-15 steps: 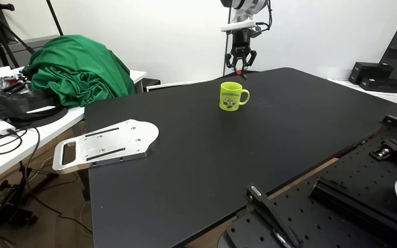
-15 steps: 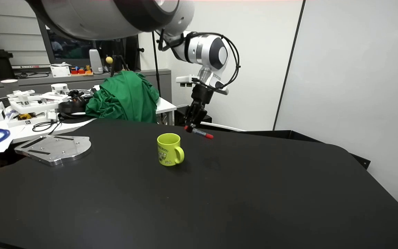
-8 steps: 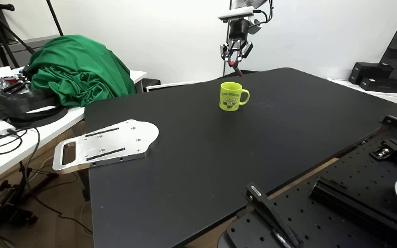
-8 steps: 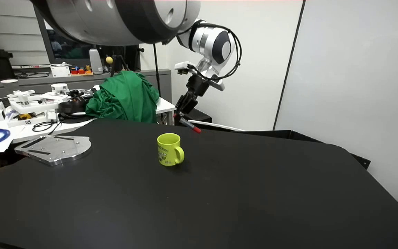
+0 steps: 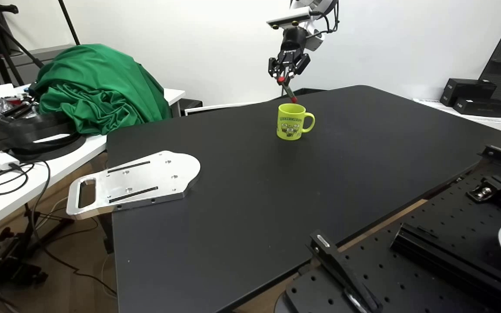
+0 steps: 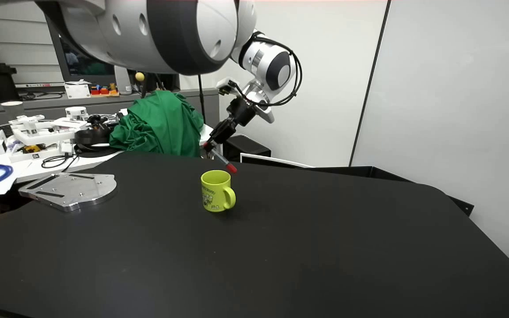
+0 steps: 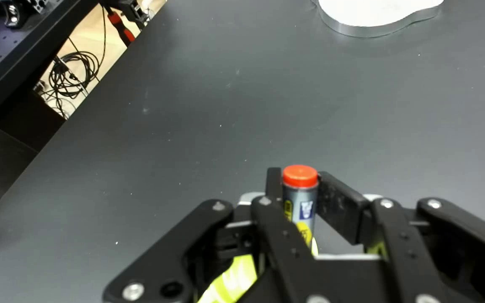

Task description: Put the marker in the mug

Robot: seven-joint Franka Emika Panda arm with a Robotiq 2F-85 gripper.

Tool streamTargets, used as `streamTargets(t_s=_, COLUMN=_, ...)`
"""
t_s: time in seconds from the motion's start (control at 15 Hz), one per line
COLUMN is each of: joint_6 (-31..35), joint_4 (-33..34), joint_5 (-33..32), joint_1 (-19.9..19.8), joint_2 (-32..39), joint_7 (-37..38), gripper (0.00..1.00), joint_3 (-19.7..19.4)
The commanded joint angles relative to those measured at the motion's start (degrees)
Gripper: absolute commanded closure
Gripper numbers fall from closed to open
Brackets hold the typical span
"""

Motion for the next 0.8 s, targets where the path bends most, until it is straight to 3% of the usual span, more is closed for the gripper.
streamTargets(t_s=0.0, joint_6=-2.71, joint_4=5.58, joint_5=1.19, joint_1=-0.41, joint_2=2.11, joint_7=4.90, gripper=0.94, joint_3=1.96)
streamTargets(t_s=0.47, joint_6=-4.50, joint_4=8.08, joint_5=1.28, joint_1=-0.51, joint_2=2.52, joint_7=7.95, gripper=0.94, joint_3=3.27)
streamTargets(t_s=0.73, joint_6=-3.55, joint_4=6.08, joint_5=1.87, joint_1=-0.84, joint_2=2.72, joint_7=8.65, gripper=0.94, joint_3=2.88)
